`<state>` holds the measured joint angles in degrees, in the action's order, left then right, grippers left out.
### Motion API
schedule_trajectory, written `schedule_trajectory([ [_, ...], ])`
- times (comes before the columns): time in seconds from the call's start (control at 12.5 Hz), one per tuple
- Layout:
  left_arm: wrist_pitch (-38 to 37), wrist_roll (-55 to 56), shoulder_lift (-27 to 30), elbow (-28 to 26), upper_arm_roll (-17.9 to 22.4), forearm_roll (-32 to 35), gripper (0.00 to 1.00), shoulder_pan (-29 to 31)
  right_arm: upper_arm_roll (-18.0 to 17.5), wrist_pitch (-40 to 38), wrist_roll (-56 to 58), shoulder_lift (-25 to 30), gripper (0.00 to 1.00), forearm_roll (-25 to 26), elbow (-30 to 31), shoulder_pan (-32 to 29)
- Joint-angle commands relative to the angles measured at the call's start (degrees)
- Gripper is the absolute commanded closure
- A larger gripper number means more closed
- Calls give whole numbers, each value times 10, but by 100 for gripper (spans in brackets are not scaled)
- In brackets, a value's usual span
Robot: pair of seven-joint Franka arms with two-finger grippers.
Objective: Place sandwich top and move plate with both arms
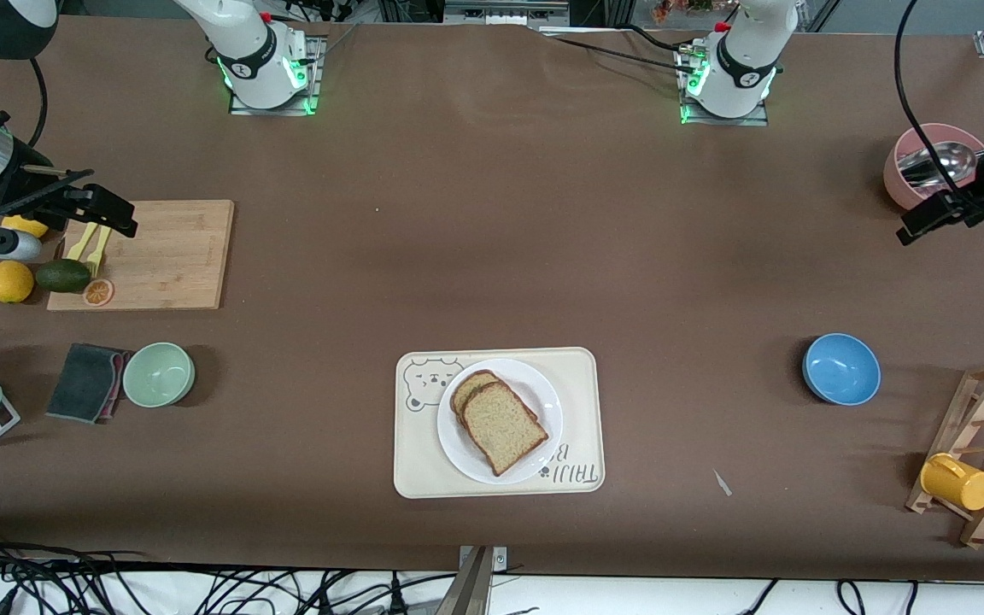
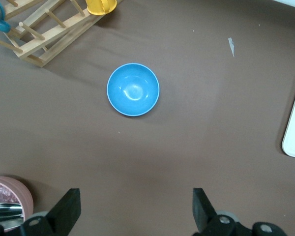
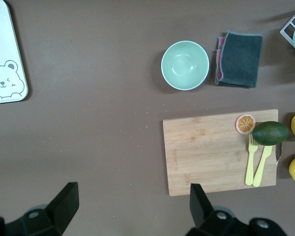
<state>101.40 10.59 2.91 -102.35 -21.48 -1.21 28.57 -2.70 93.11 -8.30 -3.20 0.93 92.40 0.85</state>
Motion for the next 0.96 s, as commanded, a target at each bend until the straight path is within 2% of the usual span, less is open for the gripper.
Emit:
schedule_trajectory([
  [0.0,-8,0,-19,29,124,-14,0,-130,1,-7,7,8,0,3,-3,-1],
  [0.16,-9,30,-19,25,203,-13,0,-227,-1,-6,7,8,0,2,-5,-1],
  [0.24,-21,33,-19,25,229,-11,0,-262,-1,-10,8,7,0,2,-17,-1],
  [0.48,-33,56,-13,23,257,-4,0,-324,-2,-13,8,4,0,4,-19,-1],
  [0.88,-39,51,5,20,254,-2,0,-329,-1,-14,21,4,0,3,-19,-1],
])
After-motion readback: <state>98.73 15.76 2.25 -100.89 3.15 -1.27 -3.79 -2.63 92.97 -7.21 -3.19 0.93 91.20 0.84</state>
